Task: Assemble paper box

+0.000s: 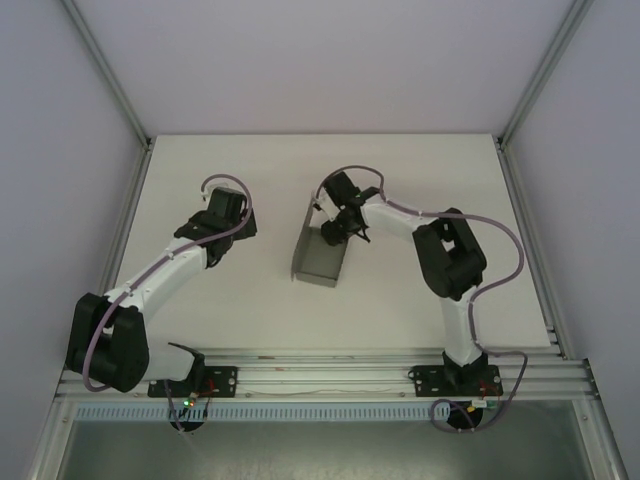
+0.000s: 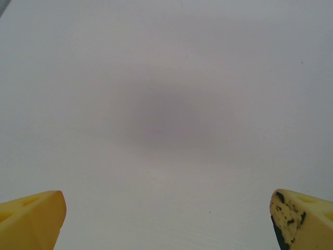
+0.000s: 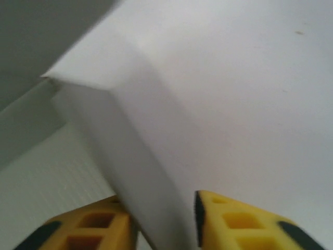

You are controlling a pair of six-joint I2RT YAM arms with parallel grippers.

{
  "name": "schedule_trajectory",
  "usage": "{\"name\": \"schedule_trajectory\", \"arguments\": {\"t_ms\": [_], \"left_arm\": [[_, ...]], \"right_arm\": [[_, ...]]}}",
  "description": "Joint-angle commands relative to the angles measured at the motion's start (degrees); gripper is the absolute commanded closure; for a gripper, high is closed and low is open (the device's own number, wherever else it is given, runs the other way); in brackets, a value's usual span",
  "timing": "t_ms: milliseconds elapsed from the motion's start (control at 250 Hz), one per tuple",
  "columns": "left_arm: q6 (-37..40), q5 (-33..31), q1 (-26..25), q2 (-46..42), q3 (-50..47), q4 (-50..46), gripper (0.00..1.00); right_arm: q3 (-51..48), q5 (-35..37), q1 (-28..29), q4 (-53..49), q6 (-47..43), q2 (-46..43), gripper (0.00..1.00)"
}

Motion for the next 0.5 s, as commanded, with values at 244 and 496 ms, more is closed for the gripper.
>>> {"name": "schedule_trajectory", "arguments": {"t_ms": [244,496], "left_arm": [[-2.54,-2.24,0.41,-2.75,0.15,-0.35,0.0],[2.89,8.04,0.47,-3.86,-1.89,5.12,0.0]], "right_arm": [[-11.96,22.6,2.31,2.92,34.82,-10.0,0.82],[-16.47,26.4,7.4,0.54,48.37,-11.88,0.78]]}}
